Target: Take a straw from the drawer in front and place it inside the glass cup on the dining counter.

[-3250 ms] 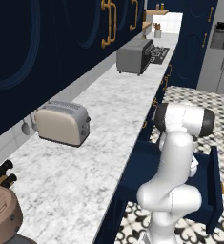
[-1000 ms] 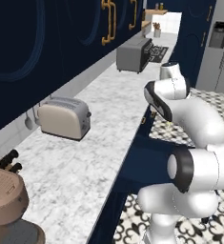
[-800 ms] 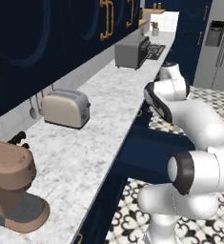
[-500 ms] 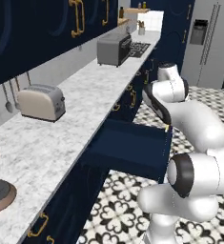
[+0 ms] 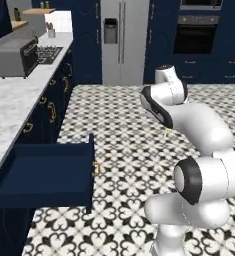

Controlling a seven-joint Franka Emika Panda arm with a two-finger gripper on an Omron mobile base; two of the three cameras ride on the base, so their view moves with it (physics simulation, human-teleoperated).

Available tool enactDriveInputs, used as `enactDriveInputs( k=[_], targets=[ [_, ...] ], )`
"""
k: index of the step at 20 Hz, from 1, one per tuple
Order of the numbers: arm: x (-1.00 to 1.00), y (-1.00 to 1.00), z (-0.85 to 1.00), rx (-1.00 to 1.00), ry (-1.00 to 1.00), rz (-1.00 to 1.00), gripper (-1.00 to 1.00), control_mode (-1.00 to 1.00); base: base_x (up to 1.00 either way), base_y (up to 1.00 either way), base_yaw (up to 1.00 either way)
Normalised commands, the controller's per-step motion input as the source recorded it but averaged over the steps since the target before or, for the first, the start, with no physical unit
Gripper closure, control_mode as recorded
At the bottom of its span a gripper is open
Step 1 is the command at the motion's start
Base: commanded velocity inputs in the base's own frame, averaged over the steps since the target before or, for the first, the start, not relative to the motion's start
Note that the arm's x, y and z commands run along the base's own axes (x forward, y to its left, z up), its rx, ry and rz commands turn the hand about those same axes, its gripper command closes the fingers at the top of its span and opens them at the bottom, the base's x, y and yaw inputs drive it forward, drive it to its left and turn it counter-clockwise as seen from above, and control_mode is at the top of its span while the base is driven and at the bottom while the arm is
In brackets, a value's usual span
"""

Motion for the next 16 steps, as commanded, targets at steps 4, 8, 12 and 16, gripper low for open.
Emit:
enactDriveInputs(
  k=[4, 8, 12, 16],
  targets=[
    [0.0, 0.0, 0.0, 0.0, 0.0, 0.0, 1.0, 1.0, 0.01, -0.78, -0.7],
    [0.0, 0.0, 0.0, 0.0, 0.0, 0.0, 1.0, 1.0, 0.11, -0.72, -0.67],
    [0.0, 0.0, 0.0, 0.0, 0.0, 0.0, 1.0, 1.0, 0.31, -0.59, -0.62],
    [0.0, 0.0, 0.0, 0.0, 0.0, 0.0, 1.0, 1.0, 0.83, -0.1, -0.51]
  ],
)
